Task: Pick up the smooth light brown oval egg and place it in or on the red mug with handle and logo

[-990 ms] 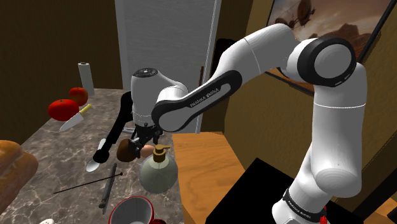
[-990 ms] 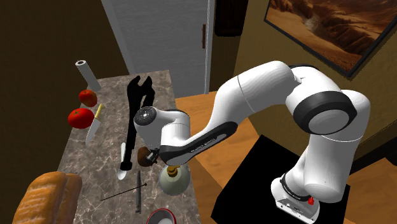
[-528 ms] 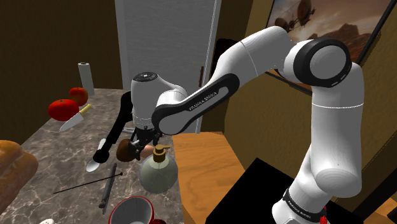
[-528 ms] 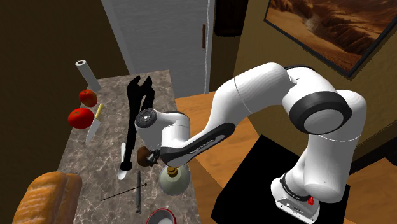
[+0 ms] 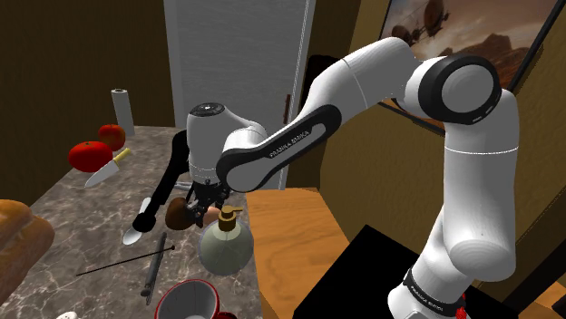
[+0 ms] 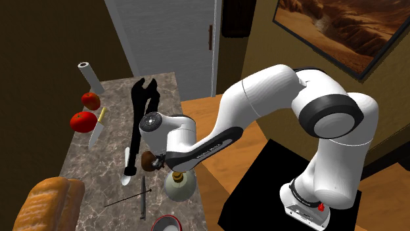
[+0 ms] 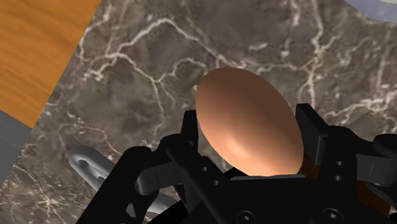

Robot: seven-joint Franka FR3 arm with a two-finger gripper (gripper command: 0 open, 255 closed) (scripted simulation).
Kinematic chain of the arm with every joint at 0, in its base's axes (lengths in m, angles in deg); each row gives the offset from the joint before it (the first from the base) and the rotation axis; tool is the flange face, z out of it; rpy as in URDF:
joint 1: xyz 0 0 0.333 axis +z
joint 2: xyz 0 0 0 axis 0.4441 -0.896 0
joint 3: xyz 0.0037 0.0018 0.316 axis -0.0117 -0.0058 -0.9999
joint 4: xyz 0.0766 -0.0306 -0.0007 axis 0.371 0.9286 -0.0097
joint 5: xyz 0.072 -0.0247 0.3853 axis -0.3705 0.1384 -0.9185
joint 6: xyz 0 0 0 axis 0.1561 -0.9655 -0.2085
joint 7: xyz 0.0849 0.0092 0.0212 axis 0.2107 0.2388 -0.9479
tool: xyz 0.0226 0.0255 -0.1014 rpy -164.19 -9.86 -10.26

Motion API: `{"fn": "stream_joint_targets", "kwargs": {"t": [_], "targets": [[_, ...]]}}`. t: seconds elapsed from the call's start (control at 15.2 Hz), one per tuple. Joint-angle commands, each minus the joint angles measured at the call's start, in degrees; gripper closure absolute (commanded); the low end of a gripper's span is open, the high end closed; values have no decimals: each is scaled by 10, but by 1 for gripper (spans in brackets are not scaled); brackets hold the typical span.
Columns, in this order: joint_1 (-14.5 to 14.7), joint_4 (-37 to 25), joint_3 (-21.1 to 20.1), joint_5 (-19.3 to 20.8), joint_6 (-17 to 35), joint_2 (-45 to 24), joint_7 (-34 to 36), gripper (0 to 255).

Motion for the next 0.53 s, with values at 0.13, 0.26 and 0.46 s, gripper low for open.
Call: {"fn": "stream_joint_targets", "kwargs": {"t": [0.13, 0.26, 0.46], "targets": [[0, 0, 0, 0, 0, 0, 0, 255], [-1, -2, -2, -3, -6, 4, -3, 255], [-4, -9, -6, -13, -23, 17, -11, 255]]}}
